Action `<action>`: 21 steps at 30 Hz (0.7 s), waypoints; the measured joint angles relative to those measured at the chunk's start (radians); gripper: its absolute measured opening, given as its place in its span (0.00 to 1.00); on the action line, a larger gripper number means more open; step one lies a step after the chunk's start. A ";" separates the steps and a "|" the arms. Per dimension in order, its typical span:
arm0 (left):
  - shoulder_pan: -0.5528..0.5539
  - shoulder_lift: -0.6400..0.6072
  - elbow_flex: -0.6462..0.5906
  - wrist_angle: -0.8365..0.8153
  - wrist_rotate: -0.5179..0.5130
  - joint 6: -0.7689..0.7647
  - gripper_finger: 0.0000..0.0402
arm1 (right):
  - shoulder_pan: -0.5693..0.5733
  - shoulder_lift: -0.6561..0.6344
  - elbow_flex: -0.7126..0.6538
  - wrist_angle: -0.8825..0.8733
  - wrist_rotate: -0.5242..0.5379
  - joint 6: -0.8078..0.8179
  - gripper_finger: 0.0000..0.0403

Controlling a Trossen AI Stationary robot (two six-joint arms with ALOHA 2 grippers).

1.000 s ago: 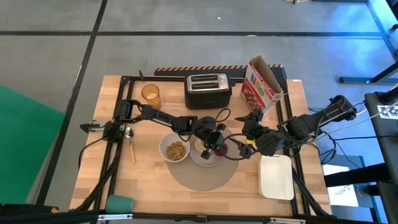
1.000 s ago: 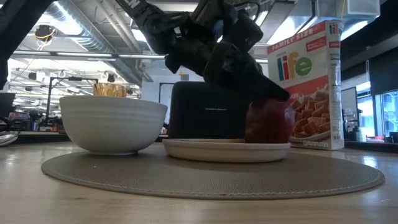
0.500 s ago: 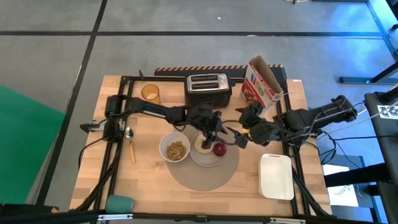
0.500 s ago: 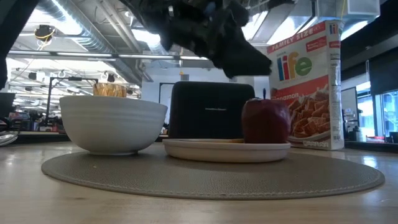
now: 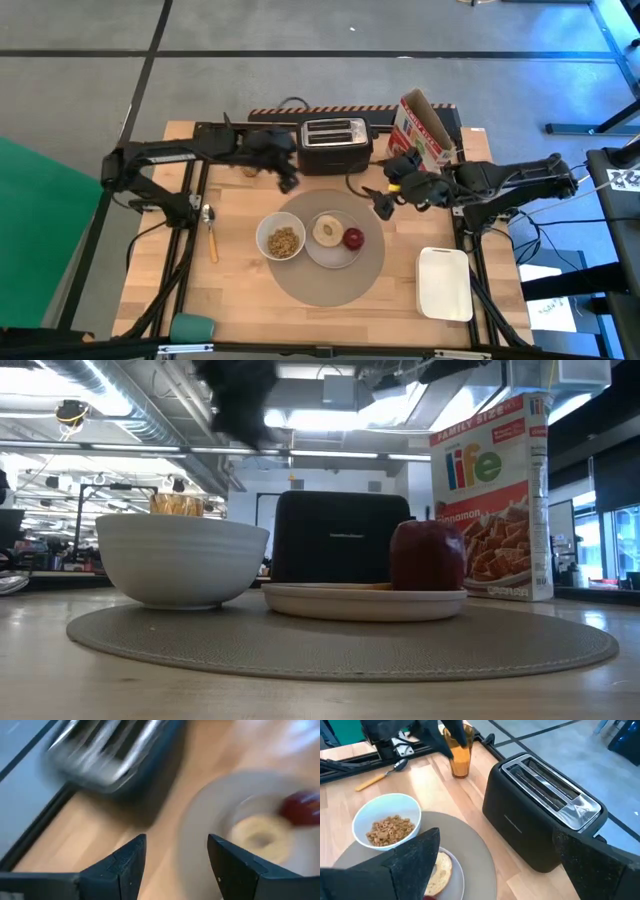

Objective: Arrange a breakfast setting
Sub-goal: Put the yellow cup on the gray table mat

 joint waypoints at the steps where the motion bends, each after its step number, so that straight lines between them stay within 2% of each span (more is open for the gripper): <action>1: 0.017 -0.013 0.000 -0.073 -0.026 -0.012 0.51 | -0.011 0.000 0.000 0.003 -0.009 -0.005 0.94; 5: 0.107 -0.022 0.000 -0.303 -0.099 -0.022 0.51 | -0.055 0.000 0.000 0.016 -0.057 -0.032 0.94; 10: 0.230 -0.022 0.000 -0.342 -0.109 -0.024 0.51 | -0.098 0.000 0.000 0.036 -0.111 -0.057 0.94; 14: 0.295 -0.016 -0.003 -0.375 -0.058 -0.039 0.50 | -0.101 0.000 0.000 0.025 -0.125 -0.056 0.94; 18: 0.337 0.010 -0.037 -0.378 0.040 -0.020 0.46 | -0.101 0.000 0.000 0.013 -0.147 -0.054 0.94; 21: 0.347 0.018 -0.053 -0.378 0.061 -0.018 0.44 | -0.100 0.000 0.000 0.006 -0.150 -0.055 0.94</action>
